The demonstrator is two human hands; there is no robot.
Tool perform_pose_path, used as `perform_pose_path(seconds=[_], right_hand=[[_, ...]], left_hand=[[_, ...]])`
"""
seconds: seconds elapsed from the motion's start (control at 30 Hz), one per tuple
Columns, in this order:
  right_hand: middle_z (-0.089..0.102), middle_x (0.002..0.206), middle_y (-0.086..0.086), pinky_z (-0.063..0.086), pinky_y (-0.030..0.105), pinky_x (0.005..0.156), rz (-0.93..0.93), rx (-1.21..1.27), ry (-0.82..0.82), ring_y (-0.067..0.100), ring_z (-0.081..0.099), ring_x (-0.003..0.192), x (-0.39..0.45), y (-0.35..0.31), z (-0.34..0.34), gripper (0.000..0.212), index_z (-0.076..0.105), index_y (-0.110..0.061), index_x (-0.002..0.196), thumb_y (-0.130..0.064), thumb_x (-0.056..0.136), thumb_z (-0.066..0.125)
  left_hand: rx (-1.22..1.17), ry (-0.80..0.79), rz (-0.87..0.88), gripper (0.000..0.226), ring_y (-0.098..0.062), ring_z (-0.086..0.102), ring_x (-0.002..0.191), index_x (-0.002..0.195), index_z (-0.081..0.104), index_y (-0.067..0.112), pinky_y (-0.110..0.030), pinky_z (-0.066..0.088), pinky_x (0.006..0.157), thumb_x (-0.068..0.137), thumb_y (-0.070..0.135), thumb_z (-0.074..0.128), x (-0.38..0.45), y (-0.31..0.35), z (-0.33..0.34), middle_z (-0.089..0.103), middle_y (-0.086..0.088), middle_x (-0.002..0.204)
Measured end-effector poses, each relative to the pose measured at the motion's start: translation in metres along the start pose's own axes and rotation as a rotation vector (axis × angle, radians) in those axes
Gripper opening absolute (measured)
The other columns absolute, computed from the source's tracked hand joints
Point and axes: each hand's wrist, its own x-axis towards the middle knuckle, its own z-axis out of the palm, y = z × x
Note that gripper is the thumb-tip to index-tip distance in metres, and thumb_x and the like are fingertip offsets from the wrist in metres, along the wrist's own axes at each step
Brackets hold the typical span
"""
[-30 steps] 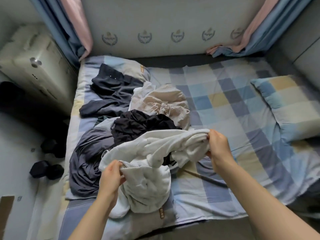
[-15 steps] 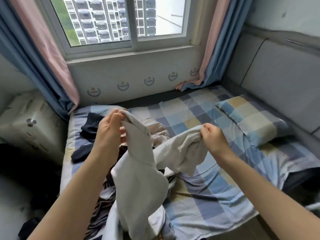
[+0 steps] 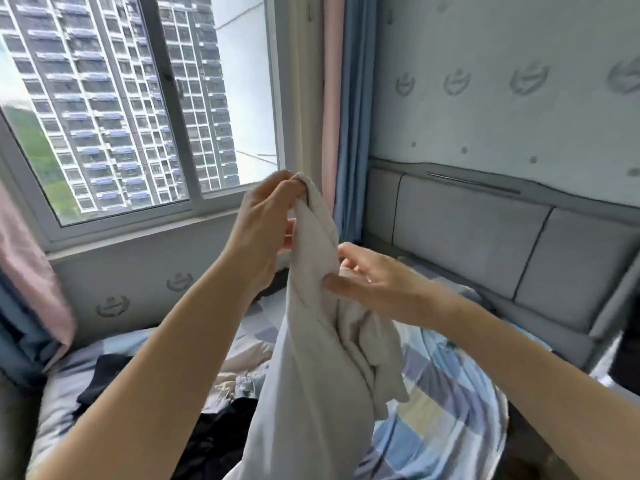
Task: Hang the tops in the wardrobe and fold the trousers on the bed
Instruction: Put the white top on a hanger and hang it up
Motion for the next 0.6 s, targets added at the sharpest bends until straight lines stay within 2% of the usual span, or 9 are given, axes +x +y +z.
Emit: perform_pose_path(seconds=[0.07, 0.13, 0.23, 0.3, 0.33, 0.37, 0.47, 0.53, 0.6], right_hand=[[0.054, 0.099, 0.000, 0.050, 0.037, 0.086, -0.010, -0.015, 0.053, 0.014, 0.054, 0.091, -0.004, -0.004, -0.018, 0.057, 0.058, -0.023, 0.116, -0.067, 0.079, 0.057], [0.059, 0.110, 0.005, 0.049, 0.040, 0.094, -0.025, 0.034, 0.081, 0.019, 0.056, 0.105, -0.010, -0.007, -0.036, 0.050, 0.061, -0.013, 0.116, -0.052, 0.084, 0.063], [0.071, 0.105, -0.011, 0.051, 0.025, 0.086, 0.033, 0.249, 0.028, 0.006, 0.065, 0.101, -0.015, -0.011, -0.062, 0.026, 0.068, -0.025, 0.107, -0.041, 0.087, 0.063], [0.072, 0.102, -0.002, 0.054, 0.039, 0.082, 0.103, 0.287, 0.032, 0.020, 0.067, 0.096, -0.017, -0.015, -0.078, 0.034, 0.067, -0.025, 0.101, -0.052, 0.082, 0.064], [0.071, 0.100, 0.006, 0.052, 0.047, 0.077, 0.112, 0.292, 0.083, 0.031, 0.065, 0.090, -0.019, -0.018, -0.086, 0.042, 0.066, -0.018, 0.100, -0.055, 0.082, 0.064], [0.069, 0.095, 0.009, 0.050, 0.045, 0.072, 0.101, 0.331, 0.154, 0.032, 0.063, 0.084, -0.018, -0.020, -0.093, 0.042, 0.064, -0.011, 0.098, -0.051, 0.084, 0.064], [0.072, 0.093, 0.002, 0.056, 0.030, 0.076, 0.030, 0.535, 0.402, 0.019, 0.069, 0.088, -0.018, -0.033, -0.112, 0.020, 0.065, -0.012, 0.098, -0.031, 0.094, 0.058], [0.072, 0.100, 0.005, 0.056, 0.032, 0.082, 0.029, 0.591, 0.600, 0.019, 0.068, 0.093, -0.017, -0.035, -0.127, 0.023, 0.065, -0.011, 0.105, -0.030, 0.095, 0.057], [0.069, 0.106, 0.012, 0.055, 0.042, 0.089, 0.051, 0.559, 0.790, 0.025, 0.067, 0.099, -0.016, -0.032, -0.142, 0.027, 0.063, -0.010, 0.108, -0.032, 0.095, 0.058]], left_hand=[[-0.062, -0.032, 0.018, 0.034, -0.006, 0.048, 0.048, 0.067, 0.050, 0.019, -0.021, 0.039, 0.049, 0.099, 0.011, 0.044, 0.012, 0.014, 0.018, 0.049, 0.010, 0.055], [-0.134, -0.068, 0.020, 0.039, -0.008, 0.047, 0.053, 0.061, 0.050, 0.020, -0.022, 0.040, 0.054, 0.098, 0.010, 0.046, 0.024, 0.028, 0.034, 0.047, 0.007, 0.055], [-0.181, -0.112, 0.020, 0.040, -0.012, 0.050, 0.060, 0.057, 0.053, 0.023, -0.023, 0.045, 0.060, 0.096, 0.014, 0.049, 0.041, 0.047, 0.051, 0.050, 0.002, 0.063], [-0.184, -0.120, 0.043, 0.034, -0.015, 0.054, 0.065, 0.062, 0.055, 0.021, -0.028, 0.048, 0.065, 0.095, 0.019, 0.051, 0.054, 0.061, 0.061, 0.053, -0.003, 0.071], [-0.169, -0.110, 0.072, 0.034, -0.013, 0.054, 0.064, 0.062, 0.055, 0.021, -0.027, 0.048, 0.063, 0.096, 0.020, 0.051, 0.061, 0.069, 0.068, 0.053, -0.002, 0.070], [-0.150, -0.091, 0.108, 0.035, -0.010, 0.053, 0.060, 0.063, 0.053, 0.021, -0.023, 0.048, 0.059, 0.097, 0.021, 0.051, 0.066, 0.074, 0.074, 0.052, 0.001, 0.066], [-0.215, -0.129, 0.127, 0.028, -0.005, 0.056, 0.055, 0.074, 0.055, 0.019, -0.020, 0.047, 0.052, 0.101, 0.025, 0.050, 0.078, 0.071, 0.082, 0.057, 0.009, 0.061], [-0.262, -0.270, -0.028, 0.019, -0.009, 0.067, 0.064, 0.093, 0.062, 0.017, -0.023, 0.052, 0.057, 0.095, 0.034, 0.055, 0.080, 0.043, 0.083, 0.068, 0.004, 0.082], [-0.016, -0.449, -0.117, 0.019, -0.007, 0.071, 0.079, 0.112, 0.060, 0.028, -0.024, 0.056, 0.065, 0.098, 0.036, 0.050, 0.077, -0.003, 0.080, 0.068, 0.000, 0.112]])
